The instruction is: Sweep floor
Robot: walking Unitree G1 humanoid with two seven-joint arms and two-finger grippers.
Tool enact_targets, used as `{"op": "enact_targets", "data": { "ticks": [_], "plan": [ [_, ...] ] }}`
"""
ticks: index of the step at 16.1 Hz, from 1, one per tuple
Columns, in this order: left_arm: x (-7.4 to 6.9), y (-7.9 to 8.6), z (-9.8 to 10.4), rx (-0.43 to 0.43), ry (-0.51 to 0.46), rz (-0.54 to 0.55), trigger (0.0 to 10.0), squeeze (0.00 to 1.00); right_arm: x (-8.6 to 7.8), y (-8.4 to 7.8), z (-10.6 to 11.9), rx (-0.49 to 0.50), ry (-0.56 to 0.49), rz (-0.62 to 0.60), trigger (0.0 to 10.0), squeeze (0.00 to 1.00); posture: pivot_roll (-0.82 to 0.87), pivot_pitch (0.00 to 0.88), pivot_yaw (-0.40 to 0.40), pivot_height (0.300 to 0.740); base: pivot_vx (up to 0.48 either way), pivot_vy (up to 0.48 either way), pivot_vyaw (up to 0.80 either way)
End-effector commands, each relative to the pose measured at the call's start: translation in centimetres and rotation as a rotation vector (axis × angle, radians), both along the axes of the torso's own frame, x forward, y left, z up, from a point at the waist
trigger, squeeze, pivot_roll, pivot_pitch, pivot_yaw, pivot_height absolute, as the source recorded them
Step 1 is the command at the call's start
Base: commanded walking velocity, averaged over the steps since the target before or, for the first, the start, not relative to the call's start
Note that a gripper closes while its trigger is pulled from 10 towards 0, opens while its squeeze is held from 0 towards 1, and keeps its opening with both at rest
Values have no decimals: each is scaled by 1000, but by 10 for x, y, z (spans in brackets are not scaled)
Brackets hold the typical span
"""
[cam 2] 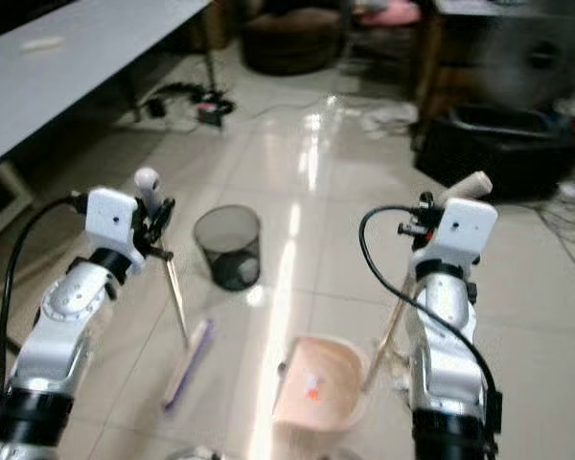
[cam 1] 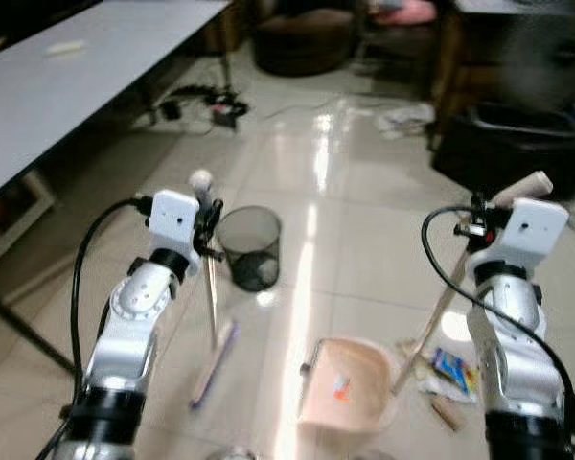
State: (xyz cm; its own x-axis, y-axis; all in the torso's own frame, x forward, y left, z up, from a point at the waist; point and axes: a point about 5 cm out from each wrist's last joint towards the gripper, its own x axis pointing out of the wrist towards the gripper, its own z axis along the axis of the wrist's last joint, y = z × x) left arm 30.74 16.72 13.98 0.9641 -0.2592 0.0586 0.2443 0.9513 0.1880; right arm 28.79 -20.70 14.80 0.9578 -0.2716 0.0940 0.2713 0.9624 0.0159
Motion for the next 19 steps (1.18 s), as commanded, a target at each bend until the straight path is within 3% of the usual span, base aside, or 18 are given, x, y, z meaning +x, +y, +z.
{"op": "enact_targets", "data": {
  "ticks": [1,3,11,12,15,19],
  "plan": [
    [2,-1,7,10,-28,-10,10000,0,2,1,9,-22,-19,-3,10000,0,-6,36,60,740,259,0,0],
    [4,-1,8,5,-34,0,10000,0,8,3,4,-63,32,16,10000,0,-5,35,51,740,317,0,0],
    [9,-3,10,-6,-44,36,10000,0,13,14,13,-62,-25,67,10000,0,2,49,41,740,364,0,0],
    [7,0,9,-9,-43,47,10000,0,11,12,13,-33,-30,49,10000,0,0,55,45,740,371,0,0],
    [-4,8,-8,5,6,71,10000,0,4,14,5,-67,-3,76,10000,0,-8,39,55,740,372,0,0],
    [-2,4,-6,-3,1,70,10000,0,11,18,9,-58,-9,111,10000,0,-7,52,41,740,370,0,541]
  ]
}}
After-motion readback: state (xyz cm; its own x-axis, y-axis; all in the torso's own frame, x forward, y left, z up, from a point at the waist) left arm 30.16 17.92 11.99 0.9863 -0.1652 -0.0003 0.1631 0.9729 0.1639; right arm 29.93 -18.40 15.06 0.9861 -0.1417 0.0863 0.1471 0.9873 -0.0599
